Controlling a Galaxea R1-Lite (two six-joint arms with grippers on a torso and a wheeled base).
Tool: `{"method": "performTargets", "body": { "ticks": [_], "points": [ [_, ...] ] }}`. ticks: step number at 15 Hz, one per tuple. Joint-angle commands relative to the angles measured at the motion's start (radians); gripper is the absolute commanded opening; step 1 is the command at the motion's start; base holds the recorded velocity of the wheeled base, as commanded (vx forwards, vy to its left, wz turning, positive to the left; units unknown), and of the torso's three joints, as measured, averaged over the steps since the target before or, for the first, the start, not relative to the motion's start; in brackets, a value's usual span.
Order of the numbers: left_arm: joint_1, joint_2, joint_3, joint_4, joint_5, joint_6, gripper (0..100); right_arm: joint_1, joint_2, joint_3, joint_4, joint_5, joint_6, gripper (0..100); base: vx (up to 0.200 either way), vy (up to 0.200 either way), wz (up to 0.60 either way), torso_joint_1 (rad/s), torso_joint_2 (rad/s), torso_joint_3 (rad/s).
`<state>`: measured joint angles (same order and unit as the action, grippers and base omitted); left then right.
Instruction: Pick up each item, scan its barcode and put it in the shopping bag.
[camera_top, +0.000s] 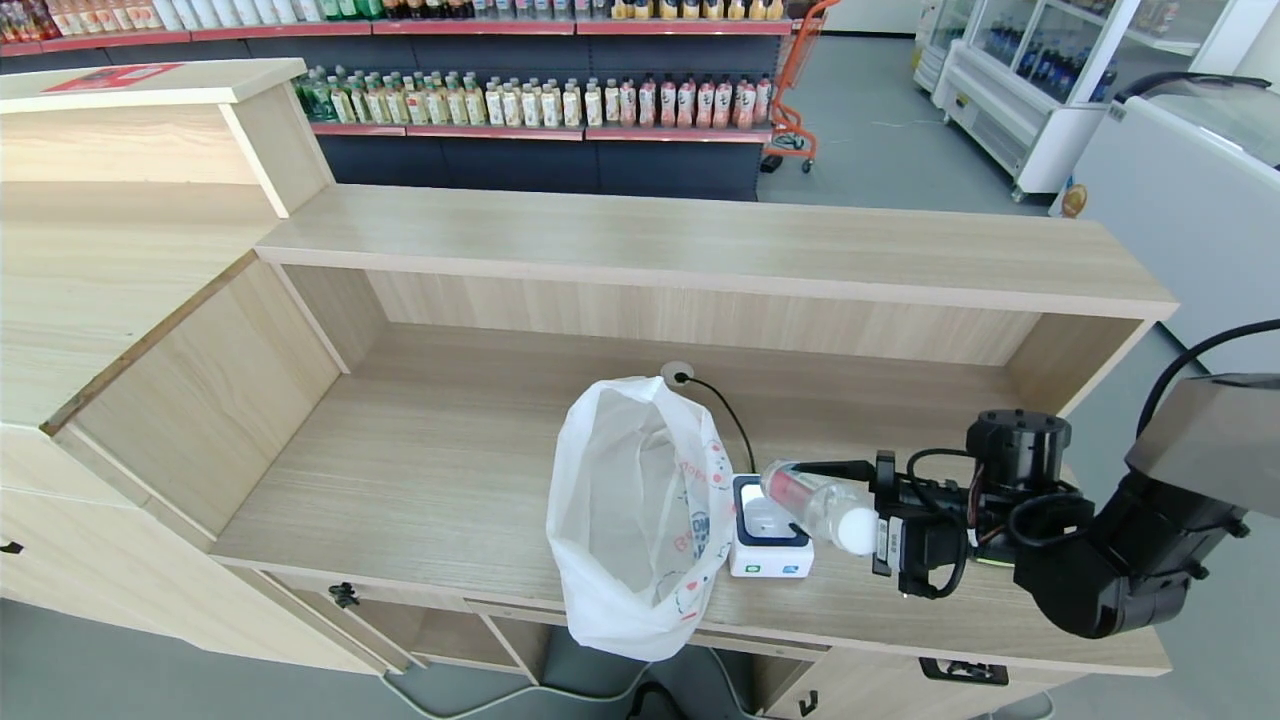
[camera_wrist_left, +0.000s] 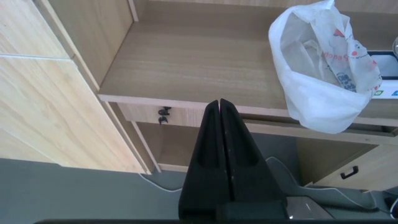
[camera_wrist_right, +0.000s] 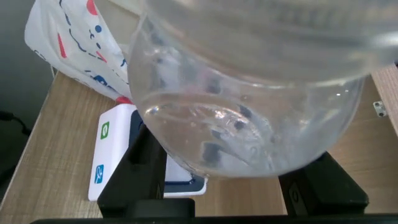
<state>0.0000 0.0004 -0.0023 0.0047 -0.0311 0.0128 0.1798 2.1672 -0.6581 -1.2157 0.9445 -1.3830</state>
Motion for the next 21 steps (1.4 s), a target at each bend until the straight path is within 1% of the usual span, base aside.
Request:
{"method": "performTargets", "body": {
  "ticks": [1, 3, 6, 16, 21],
  "points": [
    [0.000, 0.001, 0.001, 0.000, 0.000, 0.000, 0, -0.003, 0.011, -0.002, 0.002, 0.007, -0.004, 0, 0.000, 0.000, 0.00, 0.000, 0.00, 0.000],
    [0.000, 0.000, 0.001, 0.000, 0.000, 0.000, 0, -0.022, 0.026, -0.009, 0.002, 0.004, -0.011, 0, 0.000, 0.000, 0.00, 0.000, 0.00, 0.000],
    [0.000, 0.001, -0.001, 0.000, -0.001, 0.001, 0, -0.022, 0.057, -0.031, -0.004, 0.004, -0.019, 0, 0.000, 0.000, 0.00, 0.000, 0.00, 0.000],
    [0.000, 0.001, -0.001, 0.000, 0.000, 0.001, 0, -0.008, 0.132, -0.126, -0.007, 0.004, -0.019, 0, 0.000, 0.000, 0.00, 0.000, 0.00, 0.000],
    [0.000, 0.000, 0.001, 0.000, 0.000, 0.000, 0, 0.001, 0.161, -0.135, -0.034, 0.002, -0.016, 0, 0.000, 0.000, 0.00, 0.000, 0.00, 0.000]
  ]
}}
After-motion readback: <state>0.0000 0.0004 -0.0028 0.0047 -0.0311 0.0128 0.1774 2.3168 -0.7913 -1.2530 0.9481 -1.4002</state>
